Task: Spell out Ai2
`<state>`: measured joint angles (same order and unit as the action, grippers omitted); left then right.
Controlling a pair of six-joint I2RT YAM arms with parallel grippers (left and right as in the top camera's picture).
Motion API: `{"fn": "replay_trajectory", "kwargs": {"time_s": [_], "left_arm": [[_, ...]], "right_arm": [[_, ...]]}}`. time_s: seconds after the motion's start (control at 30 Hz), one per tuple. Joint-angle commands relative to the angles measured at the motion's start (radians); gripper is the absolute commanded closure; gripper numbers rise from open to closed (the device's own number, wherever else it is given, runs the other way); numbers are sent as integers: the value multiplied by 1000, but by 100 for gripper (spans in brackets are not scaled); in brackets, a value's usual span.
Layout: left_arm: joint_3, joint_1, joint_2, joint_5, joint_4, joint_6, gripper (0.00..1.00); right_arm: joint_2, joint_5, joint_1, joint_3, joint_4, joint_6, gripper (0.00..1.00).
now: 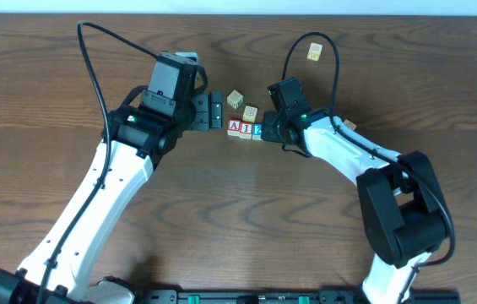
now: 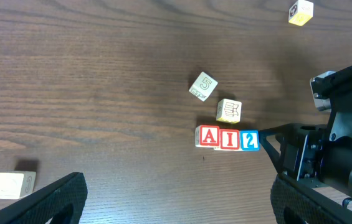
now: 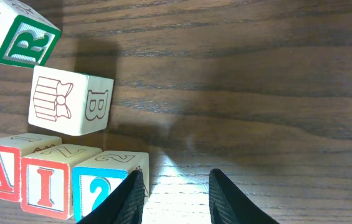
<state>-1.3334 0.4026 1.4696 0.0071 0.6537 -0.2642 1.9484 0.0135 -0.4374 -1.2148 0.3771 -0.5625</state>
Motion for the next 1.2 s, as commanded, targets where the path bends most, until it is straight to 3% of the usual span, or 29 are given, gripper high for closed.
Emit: {"fn": "replay_trajectory", "kwargs": {"time_s": [0.0,0.33,0.43,0.63,0.8,0.9,1.0,1.17], "left_arm": [[-6,-3,-12,-18,0,10,5],[-6,-3,-12,-18,0,10,5],[-6,-3,-12,-19,0,11,5],[-6,-3,-12,-41,-1,11,5],[-27,-3,-28,-42,33,86,5],[-84,-3,-66,-54,110,172,5],[-184,-3,-153,-159,234,212,5],[-204,-3,-268,-179,354,243,5]], "right_arm": [[14,-4,-4,-13,0,10,65],[14,-4,-4,-13,0,10,59],[14,1,-3,-13,0,10,63],[-11,139,14,-14,76,18,59],[-106,163,41,-14,144,60,46],[-183,179,48,-14,169,117,28],[-316,260,52,-14,262,127,1],[-500,272,42,-13,395,161,1]]}}
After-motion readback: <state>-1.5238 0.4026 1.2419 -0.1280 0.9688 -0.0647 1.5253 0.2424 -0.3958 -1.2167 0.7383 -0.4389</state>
